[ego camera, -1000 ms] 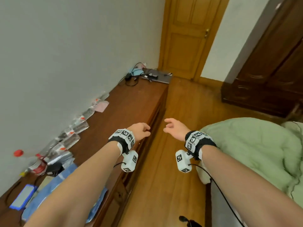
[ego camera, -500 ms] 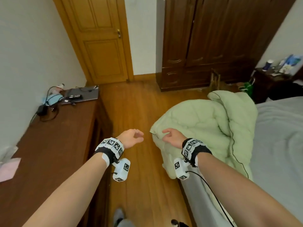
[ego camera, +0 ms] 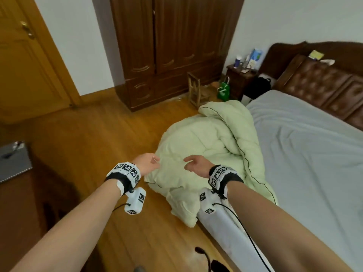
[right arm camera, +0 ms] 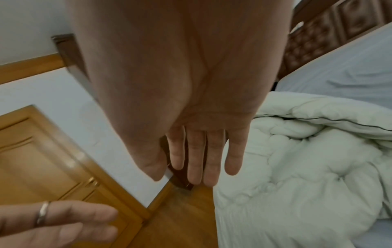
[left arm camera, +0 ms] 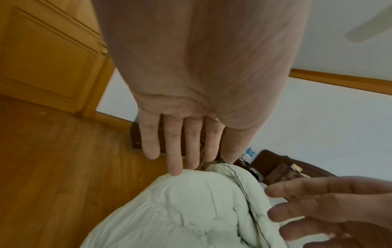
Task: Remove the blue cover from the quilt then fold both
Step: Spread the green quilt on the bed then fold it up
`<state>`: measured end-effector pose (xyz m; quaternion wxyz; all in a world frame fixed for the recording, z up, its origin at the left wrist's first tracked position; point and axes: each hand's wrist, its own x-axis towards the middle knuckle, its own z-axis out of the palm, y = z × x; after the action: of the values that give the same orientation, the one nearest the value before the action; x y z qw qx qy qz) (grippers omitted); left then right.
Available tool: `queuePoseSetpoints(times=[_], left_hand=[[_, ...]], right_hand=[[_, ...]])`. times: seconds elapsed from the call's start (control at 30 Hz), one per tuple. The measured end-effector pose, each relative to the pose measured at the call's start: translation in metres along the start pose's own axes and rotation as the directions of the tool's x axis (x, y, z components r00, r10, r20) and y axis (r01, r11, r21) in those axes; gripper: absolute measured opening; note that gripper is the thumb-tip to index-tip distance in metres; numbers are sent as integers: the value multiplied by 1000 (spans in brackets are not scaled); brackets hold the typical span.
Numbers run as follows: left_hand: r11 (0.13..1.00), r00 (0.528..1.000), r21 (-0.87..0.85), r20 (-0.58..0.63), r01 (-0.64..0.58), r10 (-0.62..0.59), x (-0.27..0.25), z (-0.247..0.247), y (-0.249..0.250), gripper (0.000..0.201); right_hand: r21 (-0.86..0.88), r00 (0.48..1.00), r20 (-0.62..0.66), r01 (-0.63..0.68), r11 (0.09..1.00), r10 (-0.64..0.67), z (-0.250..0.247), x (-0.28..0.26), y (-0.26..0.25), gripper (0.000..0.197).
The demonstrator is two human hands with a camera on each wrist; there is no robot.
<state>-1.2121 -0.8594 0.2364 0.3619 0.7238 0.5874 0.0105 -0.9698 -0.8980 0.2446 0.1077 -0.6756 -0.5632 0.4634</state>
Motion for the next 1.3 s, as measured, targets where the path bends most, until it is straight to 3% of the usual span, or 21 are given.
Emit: queuePoseSetpoints(times=[0.13, 0.23, 0.37, 0.43, 0.6, 0.77, 0.97, 1.13, 1.3], left_hand=[[990, 984, 49, 133, -129, 121, 58, -4, 36, 40], [982, 970, 98, 196, -164, 143, 86, -10, 53, 42], [979, 979, 126, 150, -160, 140, 122, -36, 44, 41], [981, 979, 123, 152, -152, 132, 132, -54, 33, 41], [986, 989, 114, 90, -125, 115, 181, -126, -8, 44], [984, 996, 151, -7, -92, 94, 254, -218, -99, 54], [985, 983, 171, 186, -27, -5, 366, -361, -216, 48], [990, 988, 115, 138, -82, 66, 466, -456, -238, 41], [983, 975, 67, 158, -169, 157, 580, -511, -234, 49]], right_hand=[[44, 983, -164, -77, 996, 83, -49, 2, 20, 36], [99, 966, -227, -104, 990, 124, -72, 17, 43, 38], [138, 944, -308, -81, 987, 121, -71, 69, 41, 56], [144, 958, -266, -68, 987, 104, -58, 95, 24, 70], [80, 981, -190, -27, 996, 42, -59, 192, -45, 70], [-245, 996, -87, -21, 969, -1, -40, 321, -134, 58], [-306, 998, 8, -50, 951, 56, -18, 473, -265, 54], [-293, 991, -36, -130, 947, 125, -52, 561, -348, 49], [-360, 986, -69, -164, 918, 149, -95, 669, -386, 47]])
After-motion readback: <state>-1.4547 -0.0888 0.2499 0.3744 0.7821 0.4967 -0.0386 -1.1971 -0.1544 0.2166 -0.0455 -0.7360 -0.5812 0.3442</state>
